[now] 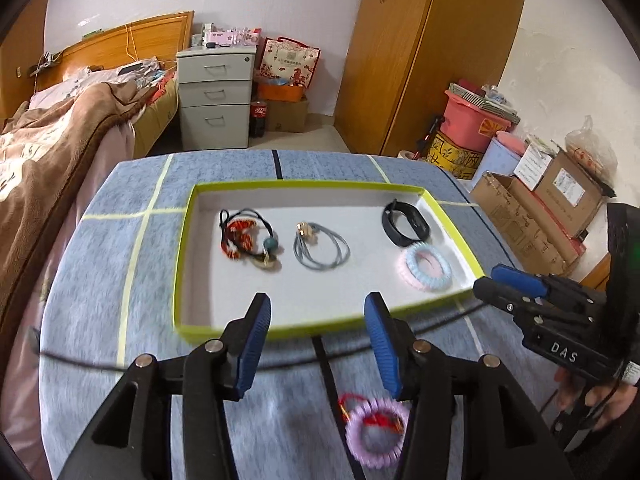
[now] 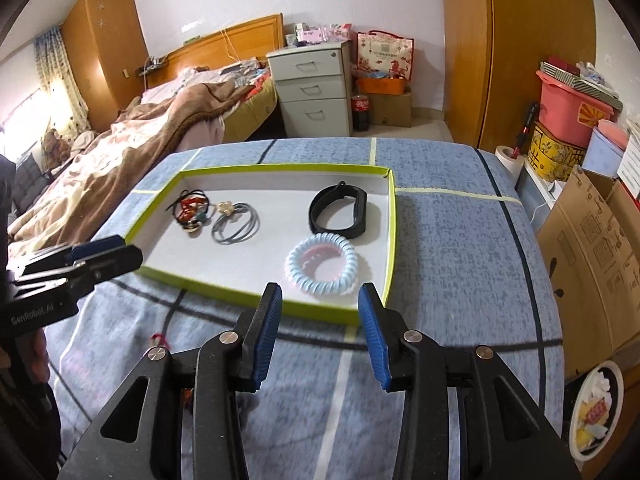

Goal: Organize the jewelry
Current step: 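Move both tools back toward the purple coil and black clips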

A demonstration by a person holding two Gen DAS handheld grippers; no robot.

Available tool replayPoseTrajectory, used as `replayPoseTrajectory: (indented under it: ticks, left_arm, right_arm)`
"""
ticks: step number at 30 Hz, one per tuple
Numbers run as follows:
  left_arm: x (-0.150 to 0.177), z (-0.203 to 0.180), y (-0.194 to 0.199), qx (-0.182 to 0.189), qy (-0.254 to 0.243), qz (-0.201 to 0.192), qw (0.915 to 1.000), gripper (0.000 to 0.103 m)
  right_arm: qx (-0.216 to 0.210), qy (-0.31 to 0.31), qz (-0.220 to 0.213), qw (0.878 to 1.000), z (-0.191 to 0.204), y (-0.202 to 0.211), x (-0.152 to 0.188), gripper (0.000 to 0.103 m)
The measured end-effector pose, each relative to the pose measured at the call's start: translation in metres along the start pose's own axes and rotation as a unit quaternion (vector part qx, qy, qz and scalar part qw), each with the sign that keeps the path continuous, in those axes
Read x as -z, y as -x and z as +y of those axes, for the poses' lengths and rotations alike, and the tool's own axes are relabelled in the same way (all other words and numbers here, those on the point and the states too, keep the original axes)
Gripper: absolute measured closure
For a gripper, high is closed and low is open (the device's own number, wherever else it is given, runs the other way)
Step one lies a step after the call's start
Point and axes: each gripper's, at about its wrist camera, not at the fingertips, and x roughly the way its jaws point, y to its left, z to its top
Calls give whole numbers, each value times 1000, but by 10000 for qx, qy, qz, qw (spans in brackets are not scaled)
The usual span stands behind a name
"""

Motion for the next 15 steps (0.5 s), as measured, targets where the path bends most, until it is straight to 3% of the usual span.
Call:
replayPoseTrajectory:
  ticks: [15]
  left_arm:
    - [62, 9, 40, 37, 407, -32, 9992, 50]
  right_arm:
    - [-491, 95, 133, 9987, 15, 18, 47, 62]
